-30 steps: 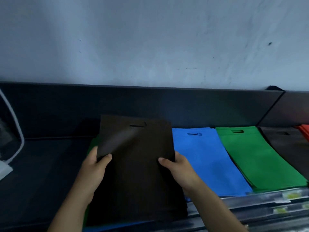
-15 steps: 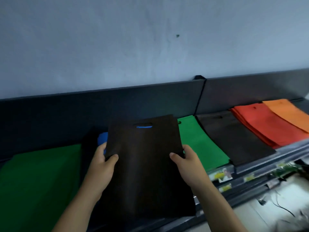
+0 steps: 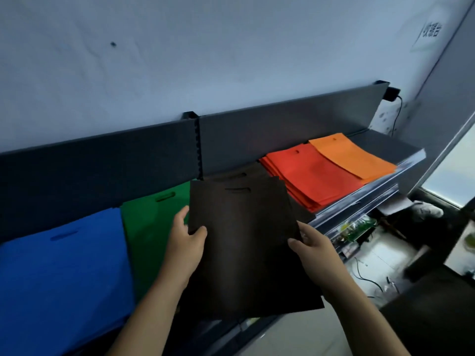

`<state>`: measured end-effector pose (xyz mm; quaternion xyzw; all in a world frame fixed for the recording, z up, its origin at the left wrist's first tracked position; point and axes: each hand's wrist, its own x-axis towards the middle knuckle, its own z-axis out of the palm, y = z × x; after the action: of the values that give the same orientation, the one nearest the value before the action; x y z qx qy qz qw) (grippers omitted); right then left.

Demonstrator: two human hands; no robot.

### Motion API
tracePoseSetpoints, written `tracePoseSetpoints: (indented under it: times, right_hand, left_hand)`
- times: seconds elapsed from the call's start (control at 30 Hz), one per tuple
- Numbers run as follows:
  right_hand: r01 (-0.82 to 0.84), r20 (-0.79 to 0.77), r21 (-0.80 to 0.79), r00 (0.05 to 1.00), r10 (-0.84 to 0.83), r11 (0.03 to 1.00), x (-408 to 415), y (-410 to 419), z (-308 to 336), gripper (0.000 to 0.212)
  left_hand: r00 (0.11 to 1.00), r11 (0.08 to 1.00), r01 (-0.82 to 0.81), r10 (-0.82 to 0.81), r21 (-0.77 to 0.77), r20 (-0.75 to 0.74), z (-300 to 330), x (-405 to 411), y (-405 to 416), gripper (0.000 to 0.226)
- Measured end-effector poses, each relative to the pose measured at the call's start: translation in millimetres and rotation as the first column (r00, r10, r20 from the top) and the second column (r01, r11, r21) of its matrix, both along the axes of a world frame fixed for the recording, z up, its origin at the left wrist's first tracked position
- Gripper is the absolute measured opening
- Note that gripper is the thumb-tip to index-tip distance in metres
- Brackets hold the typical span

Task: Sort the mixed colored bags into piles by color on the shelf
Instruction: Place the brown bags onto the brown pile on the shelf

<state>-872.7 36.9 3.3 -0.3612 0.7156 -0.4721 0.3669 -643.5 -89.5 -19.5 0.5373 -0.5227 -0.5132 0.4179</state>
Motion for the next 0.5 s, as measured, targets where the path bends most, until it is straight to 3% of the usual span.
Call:
tracePoseSetpoints:
  times: [0.5]
  right_hand:
    - [-0.042,-0.209,0.048,0.976,0.051,0.998,-96.0,-121.3,-18.1,0.055]
  left_hand:
    - [0.968,0.979,0.153,-0.176,0.138,0.181,-18.1,-66.9,-106.3,0.059]
